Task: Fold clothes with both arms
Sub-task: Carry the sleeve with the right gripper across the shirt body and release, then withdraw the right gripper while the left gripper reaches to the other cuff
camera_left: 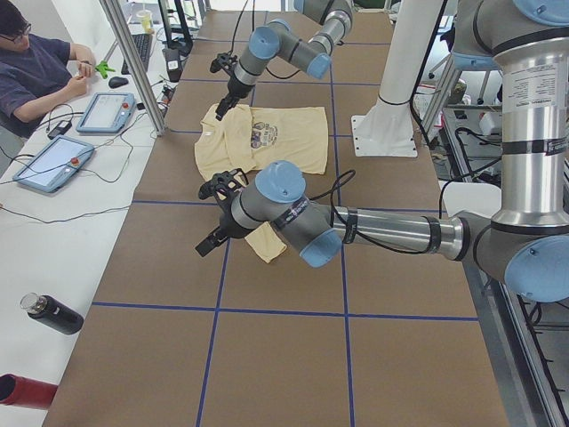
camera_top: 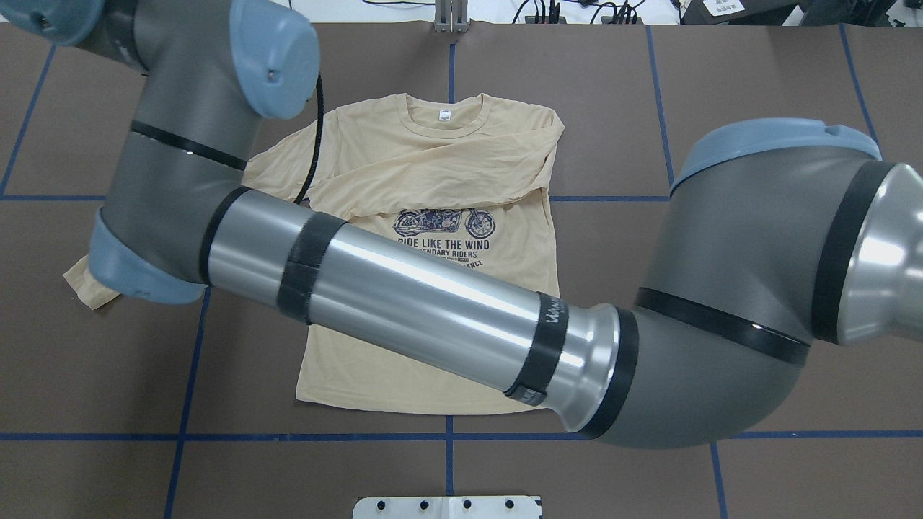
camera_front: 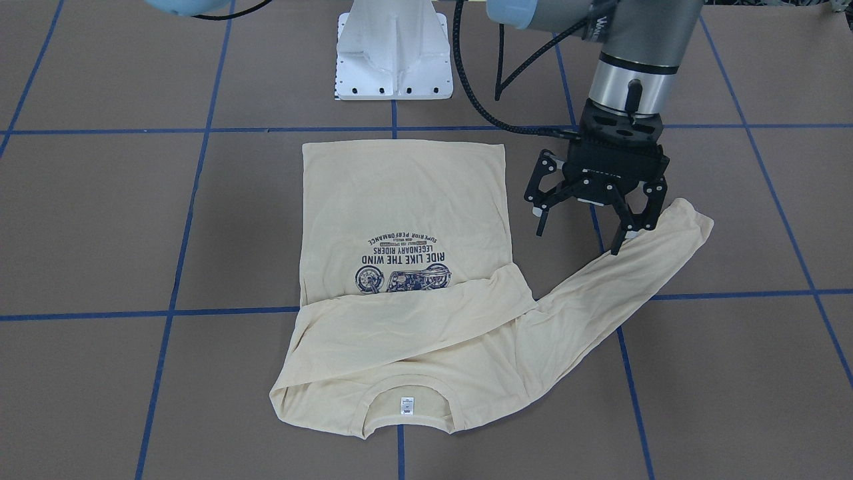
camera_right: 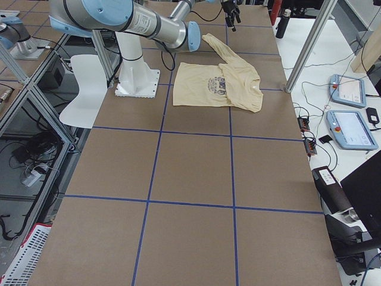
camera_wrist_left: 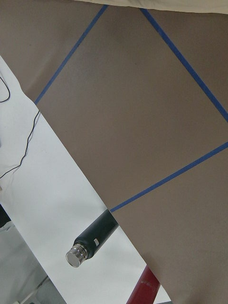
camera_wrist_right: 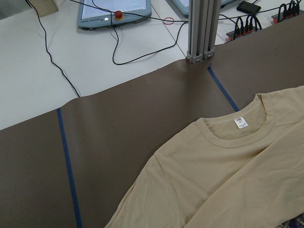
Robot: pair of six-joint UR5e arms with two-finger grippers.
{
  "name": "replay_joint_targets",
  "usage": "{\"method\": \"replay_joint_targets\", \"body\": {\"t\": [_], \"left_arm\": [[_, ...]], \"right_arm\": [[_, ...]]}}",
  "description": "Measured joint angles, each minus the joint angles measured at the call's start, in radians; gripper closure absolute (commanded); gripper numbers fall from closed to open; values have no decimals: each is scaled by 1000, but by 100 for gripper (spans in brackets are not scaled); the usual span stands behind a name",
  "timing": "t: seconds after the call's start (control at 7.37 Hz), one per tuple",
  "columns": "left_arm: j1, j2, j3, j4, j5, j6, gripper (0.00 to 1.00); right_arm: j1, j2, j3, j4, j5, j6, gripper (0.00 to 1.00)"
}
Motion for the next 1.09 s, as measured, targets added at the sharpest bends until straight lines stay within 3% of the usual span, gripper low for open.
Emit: {"method": "replay_joint_targets", "body": {"t": [0.41, 0.68, 0.81, 1.09], "left_arm": [[133, 18, 8, -14, -76, -78, 0], [266, 46, 16, -104, -43, -242, 0], [333, 73, 21, -180, 29, -345, 0], [451, 101, 41, -289, 182, -536, 2]], "right_arm": [[63, -399, 544, -131, 108, -196, 1], [131, -762, 954, -148, 208, -392, 1], [177, -916, 1083, -132, 262, -499, 1], [297, -1195, 1178, 42, 389, -692, 1]]}}
